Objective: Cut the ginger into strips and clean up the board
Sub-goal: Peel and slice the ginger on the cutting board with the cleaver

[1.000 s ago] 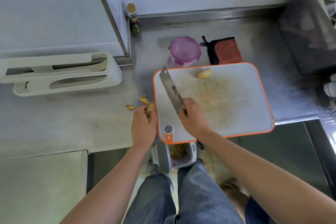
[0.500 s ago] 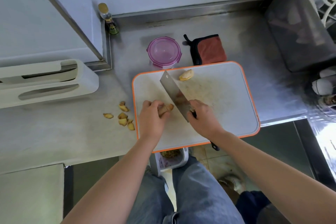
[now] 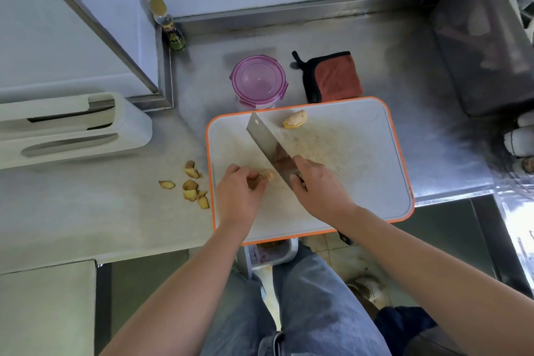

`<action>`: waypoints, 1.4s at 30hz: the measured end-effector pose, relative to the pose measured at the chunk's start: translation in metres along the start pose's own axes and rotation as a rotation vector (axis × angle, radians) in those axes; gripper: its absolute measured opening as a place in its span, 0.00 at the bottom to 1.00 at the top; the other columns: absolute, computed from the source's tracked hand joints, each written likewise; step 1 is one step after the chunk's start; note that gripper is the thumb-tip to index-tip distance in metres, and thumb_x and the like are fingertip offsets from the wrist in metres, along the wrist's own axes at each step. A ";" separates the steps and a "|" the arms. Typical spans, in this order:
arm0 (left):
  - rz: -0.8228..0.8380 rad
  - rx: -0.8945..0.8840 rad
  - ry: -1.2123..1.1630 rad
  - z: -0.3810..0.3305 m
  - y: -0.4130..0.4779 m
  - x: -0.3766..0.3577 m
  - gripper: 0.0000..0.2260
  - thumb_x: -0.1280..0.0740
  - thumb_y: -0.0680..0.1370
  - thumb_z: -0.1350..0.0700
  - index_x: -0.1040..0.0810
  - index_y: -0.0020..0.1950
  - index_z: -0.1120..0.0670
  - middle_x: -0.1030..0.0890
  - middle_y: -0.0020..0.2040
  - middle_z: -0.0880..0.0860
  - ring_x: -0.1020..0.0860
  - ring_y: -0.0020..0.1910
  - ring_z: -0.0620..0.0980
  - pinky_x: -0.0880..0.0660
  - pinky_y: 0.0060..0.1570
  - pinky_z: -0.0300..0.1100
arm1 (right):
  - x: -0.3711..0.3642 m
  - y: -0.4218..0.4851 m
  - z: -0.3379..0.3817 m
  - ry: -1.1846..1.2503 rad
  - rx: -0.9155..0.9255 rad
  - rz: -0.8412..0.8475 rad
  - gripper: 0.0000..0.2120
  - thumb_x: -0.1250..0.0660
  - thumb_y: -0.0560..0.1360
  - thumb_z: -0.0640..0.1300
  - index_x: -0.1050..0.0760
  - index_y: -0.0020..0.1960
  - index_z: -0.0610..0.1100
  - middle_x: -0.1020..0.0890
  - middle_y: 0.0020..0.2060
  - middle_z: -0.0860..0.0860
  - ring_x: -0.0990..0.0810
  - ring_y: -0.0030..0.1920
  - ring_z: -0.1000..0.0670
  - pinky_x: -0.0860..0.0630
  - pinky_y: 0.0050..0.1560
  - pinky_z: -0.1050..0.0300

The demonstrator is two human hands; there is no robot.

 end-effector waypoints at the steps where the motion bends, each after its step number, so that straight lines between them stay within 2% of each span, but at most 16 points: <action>1: 0.001 0.003 0.000 0.000 0.001 0.000 0.10 0.27 0.73 0.50 0.17 0.48 0.56 0.27 0.44 0.46 0.29 0.36 0.42 0.36 0.38 0.27 | -0.002 -0.001 0.002 -0.022 0.000 0.024 0.06 0.44 0.80 0.39 0.31 0.55 0.39 0.34 0.34 0.53 0.34 0.31 0.53 0.41 0.29 0.61; 5: 0.000 0.017 -0.007 -0.001 0.000 0.000 0.10 0.27 0.74 0.49 0.17 0.47 0.56 0.26 0.42 0.47 0.29 0.37 0.43 0.36 0.35 0.29 | -0.011 -0.002 0.005 -0.081 -0.030 0.084 0.09 0.45 0.80 0.40 0.32 0.58 0.38 0.31 0.40 0.50 0.31 0.38 0.47 0.36 0.37 0.56; 9: 0.002 0.050 -0.006 0.001 0.000 -0.002 0.11 0.27 0.74 0.49 0.17 0.46 0.56 0.25 0.41 0.47 0.27 0.38 0.45 0.39 0.34 0.33 | -0.014 -0.008 0.005 -0.115 -0.033 0.090 0.10 0.45 0.80 0.41 0.32 0.59 0.39 0.31 0.40 0.50 0.31 0.38 0.48 0.37 0.36 0.57; 14: 0.005 0.055 -0.023 0.002 0.001 -0.004 0.10 0.27 0.74 0.50 0.17 0.46 0.57 0.23 0.42 0.50 0.26 0.38 0.47 0.35 0.39 0.36 | -0.016 -0.012 0.005 -0.213 -0.028 0.149 0.10 0.45 0.80 0.41 0.34 0.61 0.41 0.30 0.41 0.50 0.29 0.39 0.47 0.33 0.38 0.56; 19: 0.024 0.068 -0.040 0.002 0.003 -0.005 0.08 0.26 0.73 0.52 0.18 0.43 0.56 0.23 0.41 0.50 0.26 0.38 0.48 0.35 0.39 0.37 | -0.024 -0.002 0.005 -0.202 -0.052 0.171 0.07 0.45 0.79 0.39 0.34 0.57 0.41 0.31 0.38 0.50 0.28 0.38 0.47 0.33 0.36 0.56; 26: 0.033 0.080 -0.056 0.002 0.002 -0.006 0.06 0.25 0.72 0.55 0.19 0.42 0.56 0.23 0.40 0.50 0.25 0.37 0.49 0.35 0.38 0.37 | -0.039 0.008 0.003 -0.084 -0.060 0.113 0.01 0.45 0.79 0.37 0.35 0.50 0.41 0.31 0.38 0.49 0.29 0.34 0.44 0.35 0.33 0.54; 31: 0.039 0.070 -0.046 0.004 0.002 -0.006 0.08 0.25 0.72 0.51 0.20 0.43 0.53 0.20 0.41 0.49 0.23 0.39 0.48 0.30 0.40 0.39 | -0.037 0.013 0.000 -0.047 -0.062 0.039 0.03 0.45 0.79 0.39 0.34 0.51 0.40 0.30 0.38 0.49 0.27 0.34 0.44 0.29 0.32 0.50; 34: 0.026 0.108 -0.080 0.010 -0.001 -0.004 0.09 0.26 0.72 0.48 0.22 0.43 0.52 0.19 0.39 0.47 0.22 0.39 0.46 0.26 0.40 0.41 | -0.032 0.013 -0.005 0.013 -0.091 -0.020 0.02 0.45 0.80 0.38 0.36 0.48 0.41 0.31 0.36 0.49 0.30 0.32 0.46 0.35 0.30 0.53; 38: 0.028 0.171 -0.177 0.019 -0.009 0.001 0.10 0.29 0.74 0.45 0.24 0.46 0.49 0.21 0.37 0.42 0.23 0.38 0.41 0.29 0.37 0.35 | -0.022 0.012 -0.011 0.074 -0.081 -0.013 0.04 0.44 0.80 0.38 0.38 0.46 0.43 0.33 0.31 0.52 0.33 0.29 0.52 0.40 0.28 0.59; 42: 0.040 0.161 -0.184 0.023 -0.011 0.004 0.08 0.32 0.77 0.48 0.22 0.49 0.52 0.20 0.37 0.44 0.24 0.35 0.39 0.33 0.33 0.29 | -0.024 0.006 -0.006 0.095 -0.045 0.052 0.02 0.44 0.80 0.39 0.34 0.51 0.41 0.28 0.33 0.50 0.30 0.31 0.51 0.35 0.30 0.58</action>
Point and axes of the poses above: each hand's wrist, its own y-axis towards the middle knuckle, its own x-axis out of the back of the hand, z = x × y, the point moved 7 cm from there along y, towards the middle knuckle
